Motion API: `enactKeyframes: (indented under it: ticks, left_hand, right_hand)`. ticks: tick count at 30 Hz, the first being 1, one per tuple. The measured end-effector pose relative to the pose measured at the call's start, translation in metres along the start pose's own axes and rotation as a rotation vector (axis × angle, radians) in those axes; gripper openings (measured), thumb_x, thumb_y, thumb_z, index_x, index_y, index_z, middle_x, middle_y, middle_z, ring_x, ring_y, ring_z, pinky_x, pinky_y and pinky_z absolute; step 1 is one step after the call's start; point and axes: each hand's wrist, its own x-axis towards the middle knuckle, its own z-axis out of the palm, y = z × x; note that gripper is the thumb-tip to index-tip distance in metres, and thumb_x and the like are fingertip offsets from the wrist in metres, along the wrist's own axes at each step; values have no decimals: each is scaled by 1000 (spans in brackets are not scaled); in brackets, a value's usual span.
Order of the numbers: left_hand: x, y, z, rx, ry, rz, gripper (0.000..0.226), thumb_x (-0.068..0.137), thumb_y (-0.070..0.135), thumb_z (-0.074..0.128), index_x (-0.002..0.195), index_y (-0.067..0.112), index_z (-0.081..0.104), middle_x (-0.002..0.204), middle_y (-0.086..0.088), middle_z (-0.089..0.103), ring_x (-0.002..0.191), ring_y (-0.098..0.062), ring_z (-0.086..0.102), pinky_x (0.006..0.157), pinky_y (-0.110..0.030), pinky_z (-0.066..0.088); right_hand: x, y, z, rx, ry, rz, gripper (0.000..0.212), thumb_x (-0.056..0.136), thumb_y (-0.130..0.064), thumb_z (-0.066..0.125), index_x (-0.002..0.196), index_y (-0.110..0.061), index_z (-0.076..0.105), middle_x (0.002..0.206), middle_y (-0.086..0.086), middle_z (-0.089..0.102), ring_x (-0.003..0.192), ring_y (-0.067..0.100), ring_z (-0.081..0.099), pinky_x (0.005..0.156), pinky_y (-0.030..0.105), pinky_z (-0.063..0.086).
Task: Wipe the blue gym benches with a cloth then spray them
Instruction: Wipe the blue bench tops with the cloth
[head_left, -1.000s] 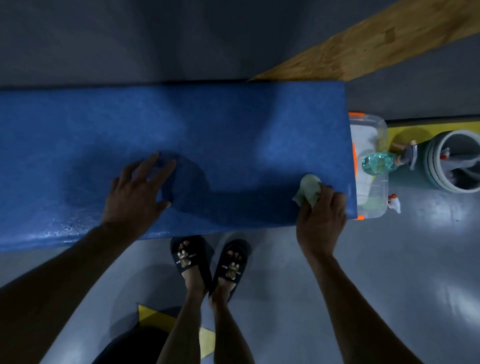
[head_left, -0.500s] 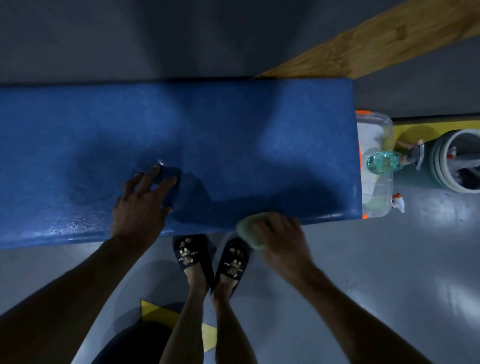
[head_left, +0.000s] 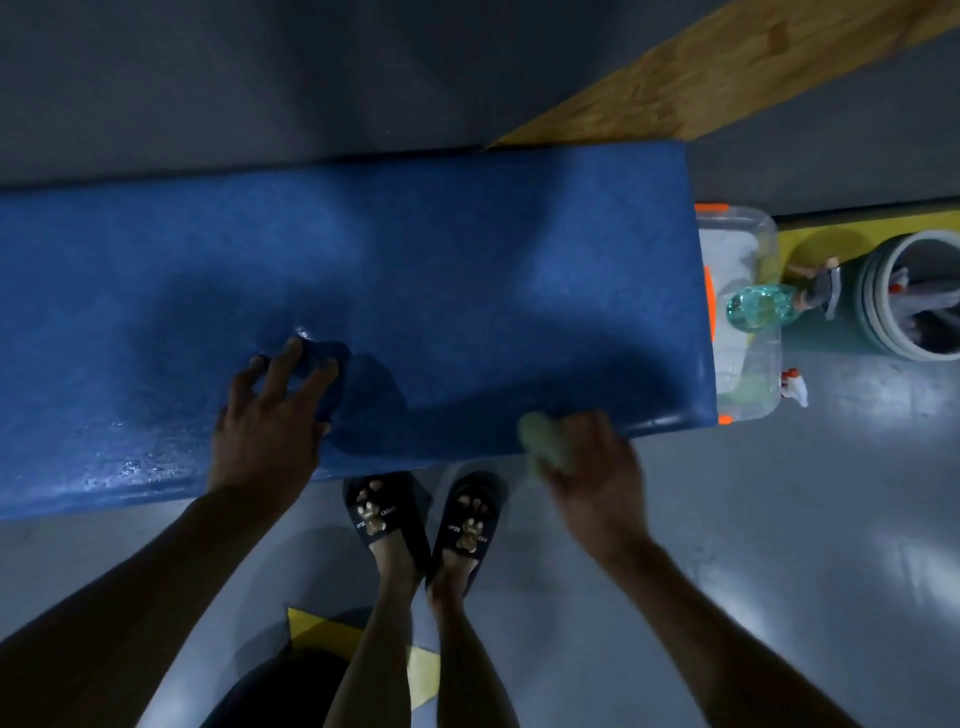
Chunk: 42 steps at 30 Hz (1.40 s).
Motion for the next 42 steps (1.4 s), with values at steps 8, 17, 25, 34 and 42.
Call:
enactKeyframes:
  ticks: [8,17,25,34,42]
  left_hand:
    - [0,-1,2,3,15,25,71,75,18,79,137,28,47,156,-9,30,133,-49,28,86,-71,47]
    - [1,3,-3,-13,2,8,71,75,15,79,137,28,48,156,-8,30,133,-48,28,82,-70,49]
    - [3,0,0,-1,15,20,68,76,16,78,136,27,48,155,-9,32,129,-48,32,81,-67,50]
    - [4,-5,2,-31,46,33,68,74,19,80,134,32,48,154,-5,35,129,-47,34,84,-64,50]
    - [0,-12,3,-24,53,53,65,84,29,69,142,38,40,159,1,23,135,-42,27,91,-60,45]
  right_hand:
    - [38,121,-41,-49,141,809,37,81,-32,47,107,-6,44,115,21,45,92,42,52,71,45,43]
    - [-6,76,-38,109,74,868,23,87,-17,55,104,-6,45,110,16,48,92,38,52,68,35,34]
    - [77,111,-43,17,171,759,38,81,-29,46,111,-6,52,112,20,50,91,39,52,71,40,40]
    - [14,32,-23,-44,-116,-23,34,77,-22,61,111,-19,60,99,8,51,76,30,54,60,32,42]
    - [40,44,-25,-173,48,594,37,82,-22,60,116,-14,49,111,14,44,84,41,54,62,45,49]
